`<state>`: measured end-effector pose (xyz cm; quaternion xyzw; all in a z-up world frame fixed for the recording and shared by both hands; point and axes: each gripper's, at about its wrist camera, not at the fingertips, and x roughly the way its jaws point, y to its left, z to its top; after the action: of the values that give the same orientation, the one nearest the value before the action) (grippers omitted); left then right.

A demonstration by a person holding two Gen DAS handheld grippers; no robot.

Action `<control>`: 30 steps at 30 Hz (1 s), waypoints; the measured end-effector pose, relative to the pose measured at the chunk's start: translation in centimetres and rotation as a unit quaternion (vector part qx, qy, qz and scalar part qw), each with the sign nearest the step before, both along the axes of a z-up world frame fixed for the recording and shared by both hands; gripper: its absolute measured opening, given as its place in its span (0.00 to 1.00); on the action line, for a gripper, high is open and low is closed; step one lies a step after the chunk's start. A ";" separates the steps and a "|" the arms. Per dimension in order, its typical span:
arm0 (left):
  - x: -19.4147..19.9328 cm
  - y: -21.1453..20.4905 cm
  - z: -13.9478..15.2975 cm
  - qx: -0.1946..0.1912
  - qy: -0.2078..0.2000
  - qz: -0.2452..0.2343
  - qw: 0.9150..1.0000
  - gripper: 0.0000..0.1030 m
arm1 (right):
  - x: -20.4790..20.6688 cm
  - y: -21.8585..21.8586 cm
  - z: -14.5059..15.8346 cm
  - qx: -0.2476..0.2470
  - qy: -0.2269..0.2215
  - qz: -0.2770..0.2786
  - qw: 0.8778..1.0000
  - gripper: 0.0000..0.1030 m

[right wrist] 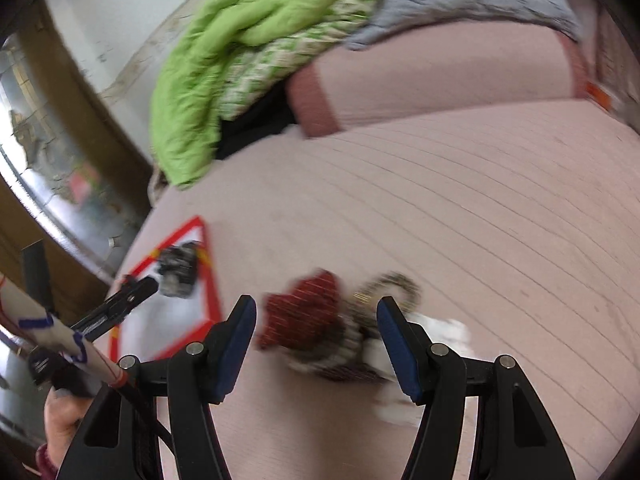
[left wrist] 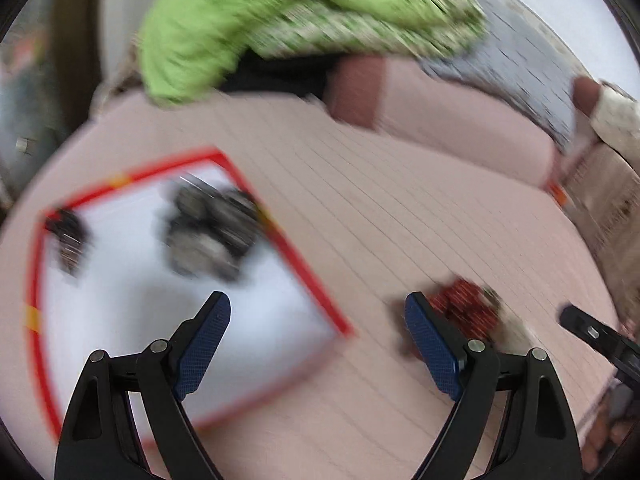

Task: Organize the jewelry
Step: 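Grasp the red polka-dot scrunchie with the left tool while the right tool grasps the white cherry scrunchie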

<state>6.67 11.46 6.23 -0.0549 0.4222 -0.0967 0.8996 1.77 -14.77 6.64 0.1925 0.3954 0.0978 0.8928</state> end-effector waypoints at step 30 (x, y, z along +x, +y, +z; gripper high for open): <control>1.9 -10.1 -4.6 -0.007 0.020 -0.115 0.993 0.34 | -1.6 -3.1 -5.0 -0.023 0.044 0.007 0.999 0.15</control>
<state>8.56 1.32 1.64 -0.0139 0.4434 -0.2012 0.8733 0.22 -17.84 1.67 0.1738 0.4378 0.0863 0.8779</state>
